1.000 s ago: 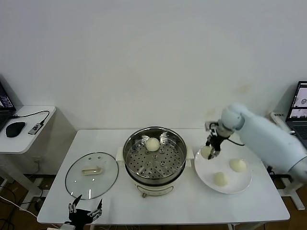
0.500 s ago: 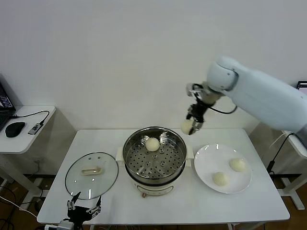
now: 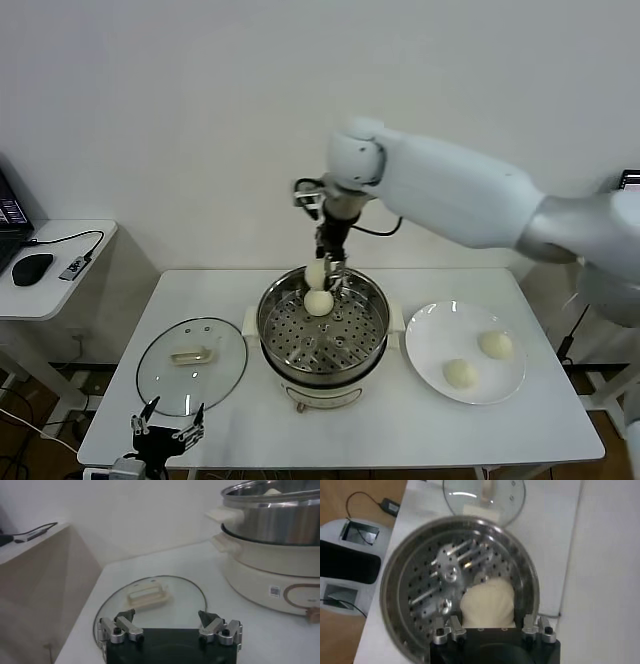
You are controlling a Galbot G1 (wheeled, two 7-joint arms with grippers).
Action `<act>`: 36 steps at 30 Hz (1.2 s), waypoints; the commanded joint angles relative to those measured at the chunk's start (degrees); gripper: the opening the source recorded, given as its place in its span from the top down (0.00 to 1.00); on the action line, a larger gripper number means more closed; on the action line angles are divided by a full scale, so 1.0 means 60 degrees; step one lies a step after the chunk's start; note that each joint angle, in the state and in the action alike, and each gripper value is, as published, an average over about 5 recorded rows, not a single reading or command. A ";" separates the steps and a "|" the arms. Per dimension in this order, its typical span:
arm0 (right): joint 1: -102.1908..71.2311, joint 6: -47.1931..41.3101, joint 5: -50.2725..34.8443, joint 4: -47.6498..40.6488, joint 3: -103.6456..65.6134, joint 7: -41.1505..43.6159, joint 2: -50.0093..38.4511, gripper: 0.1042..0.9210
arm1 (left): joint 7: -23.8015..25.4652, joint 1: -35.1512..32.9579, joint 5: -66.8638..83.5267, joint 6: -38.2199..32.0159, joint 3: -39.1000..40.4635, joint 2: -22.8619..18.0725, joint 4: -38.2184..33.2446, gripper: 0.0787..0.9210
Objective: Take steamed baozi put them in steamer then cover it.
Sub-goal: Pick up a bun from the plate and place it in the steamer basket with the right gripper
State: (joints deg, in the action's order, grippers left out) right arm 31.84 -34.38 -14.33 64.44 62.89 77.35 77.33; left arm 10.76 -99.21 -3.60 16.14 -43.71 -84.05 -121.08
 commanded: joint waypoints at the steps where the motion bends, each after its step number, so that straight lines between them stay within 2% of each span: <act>1: -0.0810 -0.0136 0.0166 -0.1072 0.0188 -0.0028 0.1552 0.38 | 0.0011 0.0005 0.0025 0.0020 0.0013 -0.0001 -0.0064 0.12; 10: -0.1727 -0.0084 0.0894 -0.1572 -0.0103 -0.0169 0.1717 0.38 | 0.0017 0.0074 0.0013 0.0016 0.0094 -0.0009 0.0112 0.12; 28: -0.2107 -0.0048 0.1099 -0.1702 -0.0240 -0.0351 0.1713 0.38 | 0.0035 0.0237 0.0016 0.0020 0.0174 -0.0019 0.0272 0.12; 31: -0.2123 -0.0053 0.1096 -0.1678 -0.0273 -0.0424 0.1662 0.34 | 0.0035 0.0230 0.0014 0.0018 0.0175 -0.0026 0.0276 0.12; 36: -0.2081 -0.0123 0.1069 -0.1466 -0.0559 -0.0485 0.1394 0.18 | 0.0039 0.0254 0.0010 0.0022 0.0179 -0.0056 0.0304 0.12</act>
State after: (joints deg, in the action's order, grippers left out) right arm 19.80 -34.94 -8.18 55.11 60.82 74.85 86.47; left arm 10.95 -97.83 -3.51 16.26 -42.65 -84.29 -119.41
